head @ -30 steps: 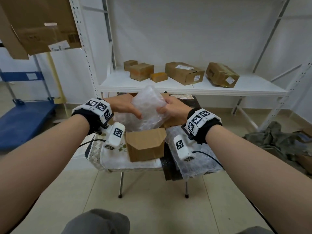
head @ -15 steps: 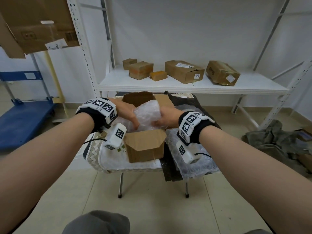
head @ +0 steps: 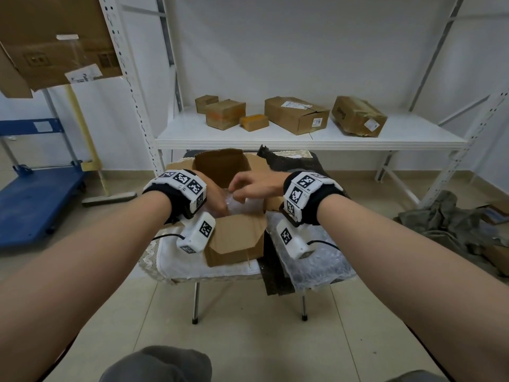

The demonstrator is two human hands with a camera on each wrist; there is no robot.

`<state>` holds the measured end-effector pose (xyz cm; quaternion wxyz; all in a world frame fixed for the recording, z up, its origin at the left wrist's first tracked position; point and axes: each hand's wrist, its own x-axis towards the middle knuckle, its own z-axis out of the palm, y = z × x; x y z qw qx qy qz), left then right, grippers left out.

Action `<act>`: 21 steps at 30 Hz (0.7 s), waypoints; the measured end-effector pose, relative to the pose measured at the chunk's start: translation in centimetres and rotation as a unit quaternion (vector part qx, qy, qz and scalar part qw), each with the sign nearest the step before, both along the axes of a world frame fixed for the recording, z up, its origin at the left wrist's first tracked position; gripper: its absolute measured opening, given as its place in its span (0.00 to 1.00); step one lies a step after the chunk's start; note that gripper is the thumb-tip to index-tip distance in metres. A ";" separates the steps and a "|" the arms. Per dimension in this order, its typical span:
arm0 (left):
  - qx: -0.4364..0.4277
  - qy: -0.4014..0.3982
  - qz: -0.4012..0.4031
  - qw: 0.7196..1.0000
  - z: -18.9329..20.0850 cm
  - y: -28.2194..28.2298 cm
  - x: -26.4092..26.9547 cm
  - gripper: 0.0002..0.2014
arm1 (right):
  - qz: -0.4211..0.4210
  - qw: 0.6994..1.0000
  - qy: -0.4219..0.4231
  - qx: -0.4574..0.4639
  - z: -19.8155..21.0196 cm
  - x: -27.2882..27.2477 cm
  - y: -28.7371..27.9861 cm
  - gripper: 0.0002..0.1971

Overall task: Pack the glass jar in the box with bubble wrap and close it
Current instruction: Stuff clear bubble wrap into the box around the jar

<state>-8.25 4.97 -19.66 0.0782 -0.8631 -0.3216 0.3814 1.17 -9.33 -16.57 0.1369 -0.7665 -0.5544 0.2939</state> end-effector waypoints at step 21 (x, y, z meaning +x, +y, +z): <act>-0.063 0.046 -0.108 0.991 3.1 -2.4 -1.4 0.11 | 0.023 0.941 -0.308 -0.140 -4.1 -0.5 4.7 0.15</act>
